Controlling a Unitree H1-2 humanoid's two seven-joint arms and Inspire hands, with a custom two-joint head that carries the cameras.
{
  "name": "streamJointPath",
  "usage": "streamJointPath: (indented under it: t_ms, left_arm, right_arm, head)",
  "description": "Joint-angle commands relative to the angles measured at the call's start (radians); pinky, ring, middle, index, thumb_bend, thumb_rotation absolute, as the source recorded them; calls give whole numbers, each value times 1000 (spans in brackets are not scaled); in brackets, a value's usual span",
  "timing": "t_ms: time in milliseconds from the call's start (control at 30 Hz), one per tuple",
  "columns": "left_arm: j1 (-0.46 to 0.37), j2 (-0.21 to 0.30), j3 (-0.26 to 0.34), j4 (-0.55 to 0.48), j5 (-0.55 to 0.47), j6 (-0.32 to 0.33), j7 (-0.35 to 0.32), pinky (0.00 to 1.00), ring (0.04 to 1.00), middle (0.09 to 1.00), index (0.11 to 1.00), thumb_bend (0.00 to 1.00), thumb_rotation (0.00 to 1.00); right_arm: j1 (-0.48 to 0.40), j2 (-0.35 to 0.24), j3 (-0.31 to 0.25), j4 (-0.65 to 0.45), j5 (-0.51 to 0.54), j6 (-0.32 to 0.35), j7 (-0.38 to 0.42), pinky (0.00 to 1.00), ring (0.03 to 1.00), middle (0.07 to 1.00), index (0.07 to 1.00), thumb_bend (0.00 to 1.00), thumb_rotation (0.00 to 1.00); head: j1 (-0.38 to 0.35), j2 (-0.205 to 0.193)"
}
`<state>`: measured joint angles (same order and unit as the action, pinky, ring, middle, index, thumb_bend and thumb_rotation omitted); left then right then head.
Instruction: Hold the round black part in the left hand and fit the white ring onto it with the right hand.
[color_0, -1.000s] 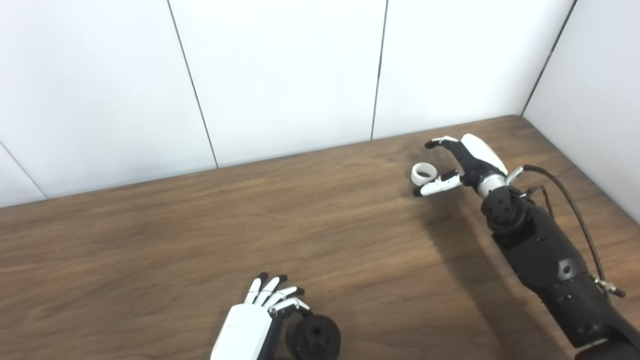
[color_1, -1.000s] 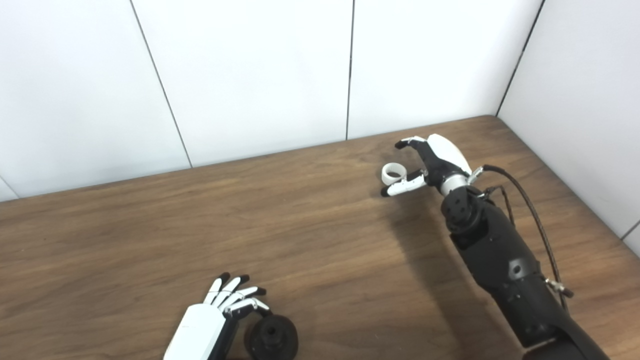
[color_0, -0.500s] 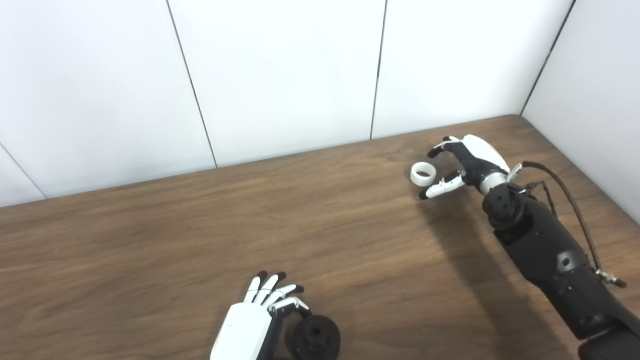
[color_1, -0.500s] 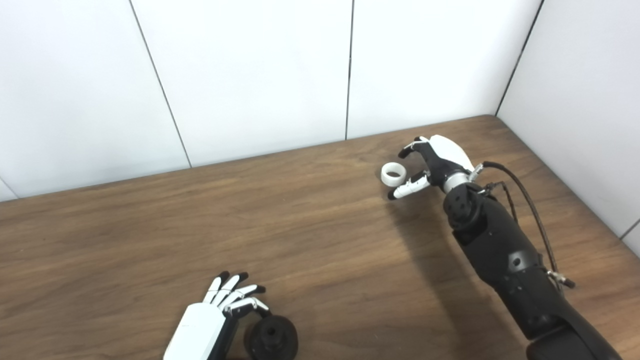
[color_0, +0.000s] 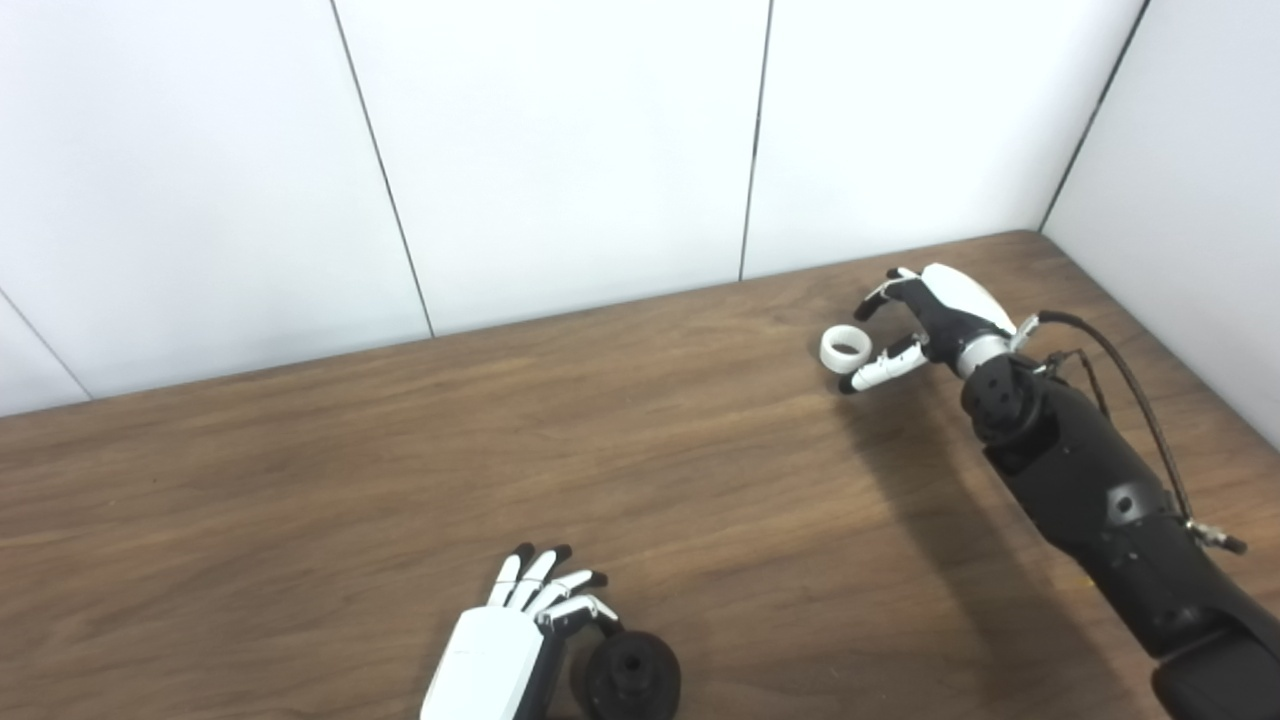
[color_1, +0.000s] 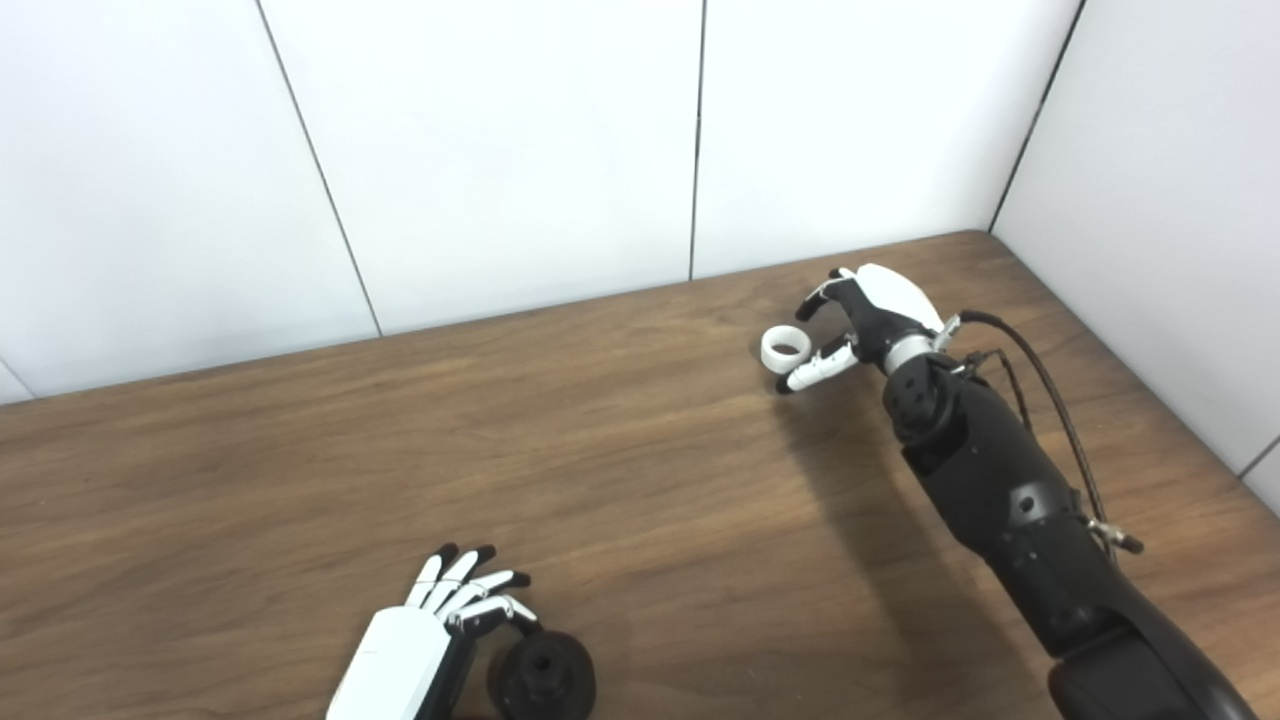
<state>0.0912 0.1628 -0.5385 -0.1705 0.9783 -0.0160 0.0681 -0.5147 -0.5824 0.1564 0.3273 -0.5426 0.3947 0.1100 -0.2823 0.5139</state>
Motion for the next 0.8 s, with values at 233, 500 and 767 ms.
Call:
streamJointPath:
  t_ms: [233, 500, 767]
  left_arm:
    - [50, 24, -11, 43, 37, 39, -60, 1000, 932, 807, 481, 526, 61]
    - [52, 22, -13, 39, 44, 40, -57, 1000, 935, 807, 481, 526, 62]
    - [54, 22, -11, 32, 41, 43, -62, 1000, 937, 811, 481, 526, 62]
  right_arm:
    - [-78, -17, 7, 8, -17, 7, -7, 1000, 992, 957, 676, 836, 254]
    - [-92, -9, 12, 27, -12, 12, -7, 1000, 991, 951, 668, 841, 250]
    - [-98, -17, 27, 18, -19, 24, 13, 1000, 995, 949, 653, 817, 233]
  head:
    - [7, 6]
    - [11, 11]
    - [17, 19]
